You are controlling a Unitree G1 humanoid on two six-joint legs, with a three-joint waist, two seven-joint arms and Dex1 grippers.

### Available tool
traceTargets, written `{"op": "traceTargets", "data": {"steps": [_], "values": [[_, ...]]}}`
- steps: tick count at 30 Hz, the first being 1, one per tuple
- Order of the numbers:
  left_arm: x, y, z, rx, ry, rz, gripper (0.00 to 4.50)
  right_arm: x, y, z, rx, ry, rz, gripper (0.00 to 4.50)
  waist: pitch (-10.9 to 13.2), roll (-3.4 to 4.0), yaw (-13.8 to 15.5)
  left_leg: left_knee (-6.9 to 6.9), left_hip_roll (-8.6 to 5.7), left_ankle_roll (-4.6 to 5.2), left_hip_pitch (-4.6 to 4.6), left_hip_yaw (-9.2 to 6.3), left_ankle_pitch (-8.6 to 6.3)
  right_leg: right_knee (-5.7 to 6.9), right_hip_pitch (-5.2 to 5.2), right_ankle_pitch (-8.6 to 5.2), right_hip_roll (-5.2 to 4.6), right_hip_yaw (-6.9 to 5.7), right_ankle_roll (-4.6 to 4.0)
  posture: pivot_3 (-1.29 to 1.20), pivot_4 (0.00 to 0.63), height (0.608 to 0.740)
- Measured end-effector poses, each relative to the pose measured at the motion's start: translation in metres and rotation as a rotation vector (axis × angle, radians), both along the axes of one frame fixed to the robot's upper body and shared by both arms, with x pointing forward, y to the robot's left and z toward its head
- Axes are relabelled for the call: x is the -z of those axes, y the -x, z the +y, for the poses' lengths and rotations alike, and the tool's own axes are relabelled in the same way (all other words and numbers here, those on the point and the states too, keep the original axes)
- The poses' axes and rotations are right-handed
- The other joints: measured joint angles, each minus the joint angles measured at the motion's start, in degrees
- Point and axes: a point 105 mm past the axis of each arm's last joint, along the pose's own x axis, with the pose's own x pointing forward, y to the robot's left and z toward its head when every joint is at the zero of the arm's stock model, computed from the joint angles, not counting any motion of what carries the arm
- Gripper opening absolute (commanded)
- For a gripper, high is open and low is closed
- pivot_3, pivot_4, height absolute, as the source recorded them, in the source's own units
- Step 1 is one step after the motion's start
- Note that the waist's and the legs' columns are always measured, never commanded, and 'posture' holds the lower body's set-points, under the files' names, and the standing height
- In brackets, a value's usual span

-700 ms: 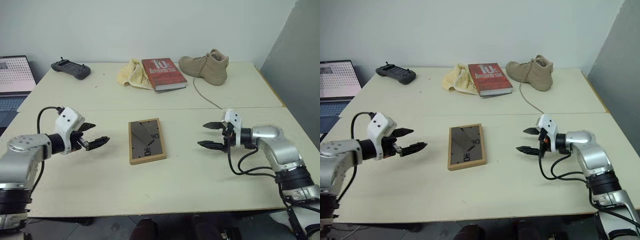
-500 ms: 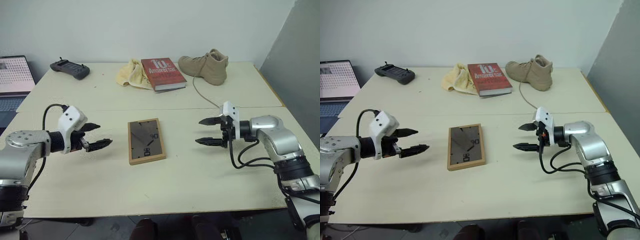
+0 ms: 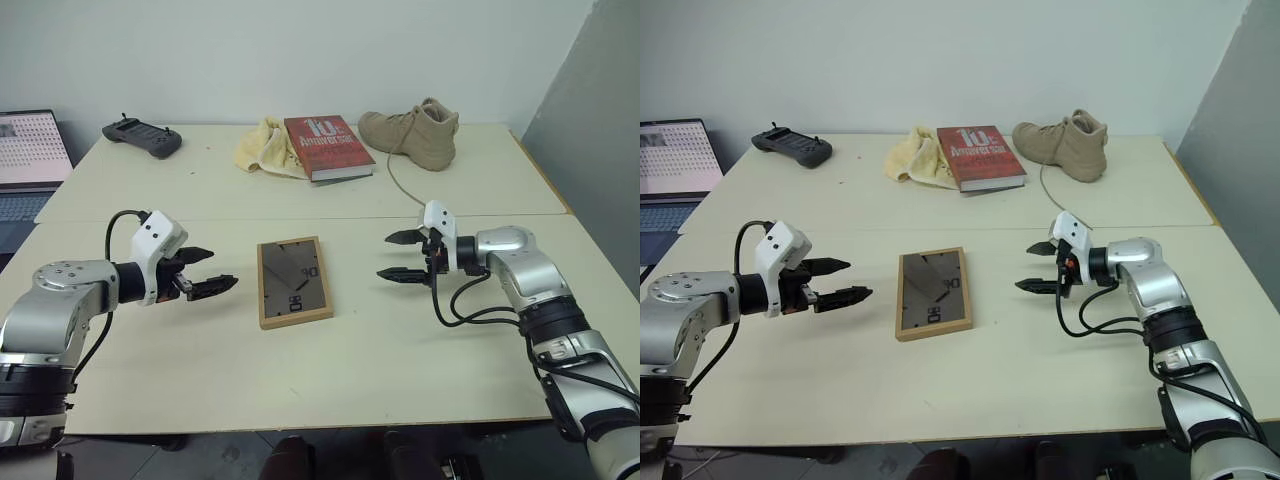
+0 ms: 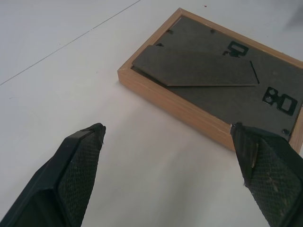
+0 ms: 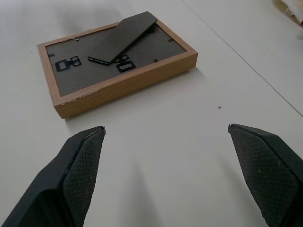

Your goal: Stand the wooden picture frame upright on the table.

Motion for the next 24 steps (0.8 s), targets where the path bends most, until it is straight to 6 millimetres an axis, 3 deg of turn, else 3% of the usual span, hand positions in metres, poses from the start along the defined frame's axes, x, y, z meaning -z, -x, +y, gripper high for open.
{"op": "traceTargets", "data": {"steps": [4, 10, 19, 24], "values": [[0.002, -0.003, -0.008, 0.004, 0.102, 0.052, 4.50, 0.010, -0.001, 0.005, -0.015, 0.024, 0.002, 4.43, 0.00, 0.00, 0.03, 0.02, -0.01, 0.00, -0.01, 0.00, 0.00, 0.02, 0.00, 0.00, 0.00, 0.00, 0.00, 0.00, 0.150, 0.740], [0.003, -0.002, -0.012, -0.008, 0.206, 0.129, 4.50, 0.007, -0.001, 0.014, -0.044, 0.014, -0.012, 4.43, 0.00, 0.00, -0.32, 0.02, 0.00, -0.02, 0.00, -0.02, 0.01, 0.02, 0.00, 0.00, 0.00, -0.01, 0.00, 0.00, 0.150, 0.740], [0.026, 0.015, -0.024, -0.037, 0.522, 0.465, 4.50, 0.029, 0.002, 0.039, -0.094, 0.034, 0.020, 2.47, 0.00, 0.00, -1.12, 0.01, 0.00, -0.06, 0.01, -0.06, 0.04, 0.04, -0.01, 0.00, 0.00, -0.02, 0.00, 0.00, 0.150, 0.740], [0.039, 0.014, -0.016, -0.121, 0.651, 0.584, 4.50, 0.035, -0.002, 0.055, -0.087, 0.043, 0.004, 1.32, -0.01, -0.01, -1.26, 0.02, -0.01, -0.26, 0.02, -0.08, 0.15, 0.05, -0.02, 0.00, 0.01, -0.02, 0.00, 0.00, 0.150, 0.740]]}}
